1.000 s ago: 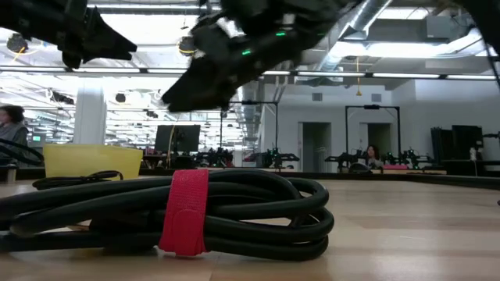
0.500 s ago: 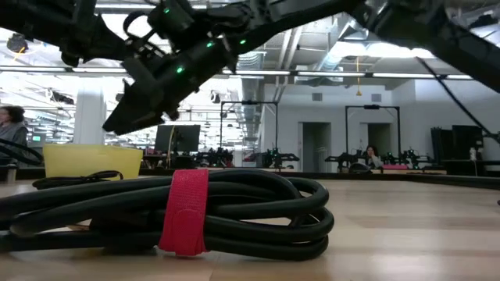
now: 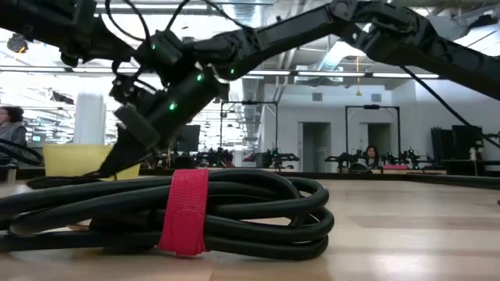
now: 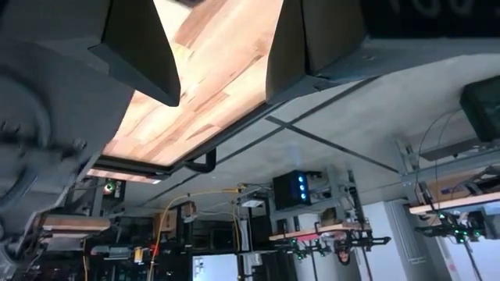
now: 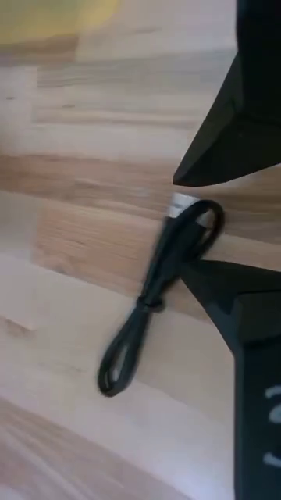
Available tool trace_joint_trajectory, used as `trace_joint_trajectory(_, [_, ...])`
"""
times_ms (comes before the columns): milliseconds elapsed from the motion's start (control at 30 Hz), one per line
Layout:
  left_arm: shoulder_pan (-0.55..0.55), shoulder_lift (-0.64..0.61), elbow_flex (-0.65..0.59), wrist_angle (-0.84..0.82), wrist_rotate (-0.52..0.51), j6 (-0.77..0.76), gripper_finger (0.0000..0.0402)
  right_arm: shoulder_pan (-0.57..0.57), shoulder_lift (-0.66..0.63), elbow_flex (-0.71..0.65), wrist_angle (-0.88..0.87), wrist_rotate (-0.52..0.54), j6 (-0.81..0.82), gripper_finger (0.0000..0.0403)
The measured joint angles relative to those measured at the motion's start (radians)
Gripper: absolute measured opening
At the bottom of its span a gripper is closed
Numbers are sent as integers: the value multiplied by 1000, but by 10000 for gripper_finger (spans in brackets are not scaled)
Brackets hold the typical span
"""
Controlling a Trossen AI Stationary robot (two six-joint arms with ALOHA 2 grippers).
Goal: Pick and place USB-C Cables
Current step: Put the top black USB cable into the yellow bin
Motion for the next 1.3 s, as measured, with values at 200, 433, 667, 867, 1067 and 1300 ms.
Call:
trace_joint_trajectory(200, [0,0,0,-2,1,0,184,2,25,3,-22,-16,25,169])
trace_joint_trajectory(433, [0,0,0,-13,1,-1,184,0,27,3,-16,-11,48,64])
trace_joint_trajectory(667, [0,0,0,-15,2,-2,184,-1,13,-1,3,-1,112,12])
trace_joint_trajectory(867, [-1,0,0,-47,13,-22,184,2,-47,-3,-26,35,131,4])
trace_joint_trajectory(1067, [-1,0,0,-72,43,-59,184,0,-153,-105,-62,129,86,2])
trace_joint_trajectory(1300, [-1,1,0,-137,120,-202,184,-4,-373,-565,306,165,106,2])
